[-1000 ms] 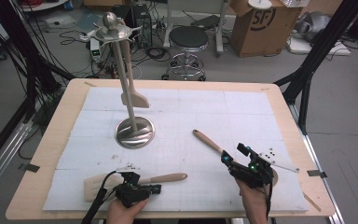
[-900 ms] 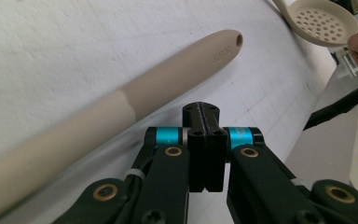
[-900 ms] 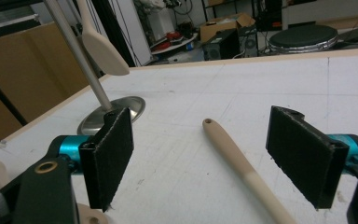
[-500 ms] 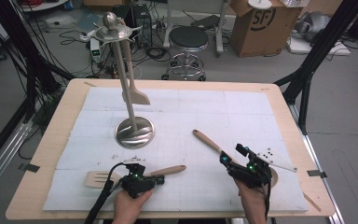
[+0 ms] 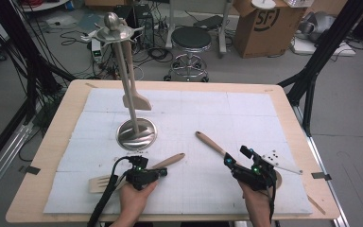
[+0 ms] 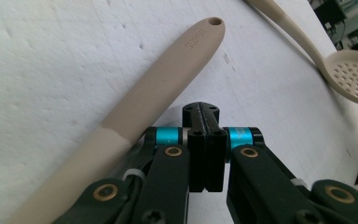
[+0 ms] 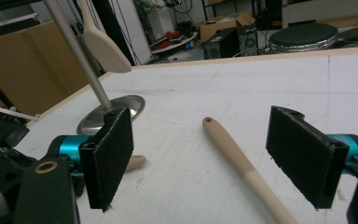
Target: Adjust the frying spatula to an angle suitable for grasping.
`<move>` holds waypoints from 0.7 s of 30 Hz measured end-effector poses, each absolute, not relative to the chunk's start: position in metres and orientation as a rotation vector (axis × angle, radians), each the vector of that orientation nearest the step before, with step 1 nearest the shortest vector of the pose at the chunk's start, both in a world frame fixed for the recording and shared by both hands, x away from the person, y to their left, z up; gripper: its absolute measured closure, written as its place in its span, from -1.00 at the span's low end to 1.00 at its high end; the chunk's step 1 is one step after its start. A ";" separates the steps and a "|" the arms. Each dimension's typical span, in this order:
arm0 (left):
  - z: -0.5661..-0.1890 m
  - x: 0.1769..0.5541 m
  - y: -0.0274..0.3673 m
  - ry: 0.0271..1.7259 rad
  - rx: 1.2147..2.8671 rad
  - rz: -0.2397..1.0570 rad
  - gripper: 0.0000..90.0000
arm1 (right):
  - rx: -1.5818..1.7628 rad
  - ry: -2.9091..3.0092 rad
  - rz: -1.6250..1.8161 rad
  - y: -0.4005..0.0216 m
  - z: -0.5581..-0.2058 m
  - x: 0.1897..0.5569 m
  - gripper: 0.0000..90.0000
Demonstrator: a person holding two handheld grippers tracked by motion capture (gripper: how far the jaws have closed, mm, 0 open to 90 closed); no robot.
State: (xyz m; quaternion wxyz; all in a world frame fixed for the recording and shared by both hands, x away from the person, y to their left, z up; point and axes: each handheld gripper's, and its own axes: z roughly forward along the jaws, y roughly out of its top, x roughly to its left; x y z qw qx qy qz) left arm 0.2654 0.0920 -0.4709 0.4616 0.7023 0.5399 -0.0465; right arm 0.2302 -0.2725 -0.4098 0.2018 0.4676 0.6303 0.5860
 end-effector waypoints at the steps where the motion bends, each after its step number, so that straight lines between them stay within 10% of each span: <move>1: -0.471 0.267 0.093 1.328 1.726 -0.113 1.00 | 1.308 1.758 1.638 -0.272 -0.410 0.230 -0.50; 21: -0.428 0.270 0.137 1.322 1.648 -0.099 1.00 | 1.304 1.770 1.633 -0.270 -0.411 0.231 -0.50</move>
